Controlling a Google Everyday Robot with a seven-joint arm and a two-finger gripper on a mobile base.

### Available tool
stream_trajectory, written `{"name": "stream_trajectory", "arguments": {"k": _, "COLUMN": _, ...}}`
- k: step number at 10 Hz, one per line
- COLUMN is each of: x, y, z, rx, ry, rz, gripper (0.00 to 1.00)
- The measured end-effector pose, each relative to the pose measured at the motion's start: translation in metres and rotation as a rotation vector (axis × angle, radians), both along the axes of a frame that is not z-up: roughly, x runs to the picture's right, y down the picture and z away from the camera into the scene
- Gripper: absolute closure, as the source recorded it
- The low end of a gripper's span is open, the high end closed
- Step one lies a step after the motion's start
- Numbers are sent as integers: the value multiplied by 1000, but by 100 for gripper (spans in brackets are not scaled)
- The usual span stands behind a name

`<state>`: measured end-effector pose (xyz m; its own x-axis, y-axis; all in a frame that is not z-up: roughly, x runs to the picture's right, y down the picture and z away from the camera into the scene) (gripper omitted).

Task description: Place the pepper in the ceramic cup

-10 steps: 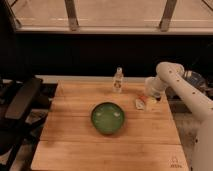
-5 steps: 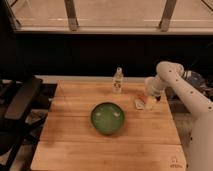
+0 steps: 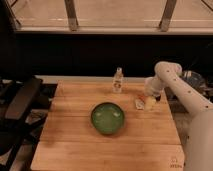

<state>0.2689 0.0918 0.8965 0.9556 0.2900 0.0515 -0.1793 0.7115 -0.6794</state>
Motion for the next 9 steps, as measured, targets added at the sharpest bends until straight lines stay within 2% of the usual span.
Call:
{"name": "stream_trajectory", "arguments": {"k": 2, "x": 5, "y": 7, "z": 7, "rx": -12, "ry": 16, "rz": 6, "gripper": 21}}
{"name": "stream_trajectory", "arguments": {"k": 4, "x": 6, "y": 10, "z": 9, "rx": -24, "ry": 20, "rz": 8, "gripper": 32}}
{"name": "stream_trajectory", "arguments": {"k": 5, "x": 7, "y": 12, "z": 5, "rx": -27, "ry": 26, "rz": 3, "gripper": 40}}
{"name": "stream_trajectory", "arguments": {"k": 6, "x": 7, "y": 11, "z": 2, "rx": -16, "ry": 30, "rz": -1, "gripper": 55}}
{"name": "stream_trajectory", "arguments": {"k": 8, "x": 2, "y": 8, "z": 1, "rx": -3, "ry": 29, "rz": -6, "gripper": 73}}
{"name": "stream_trajectory", "arguments": {"k": 9, "x": 0, "y": 7, "z": -1, "rx": 3, "ry": 27, "rz": -7, "gripper": 85}}
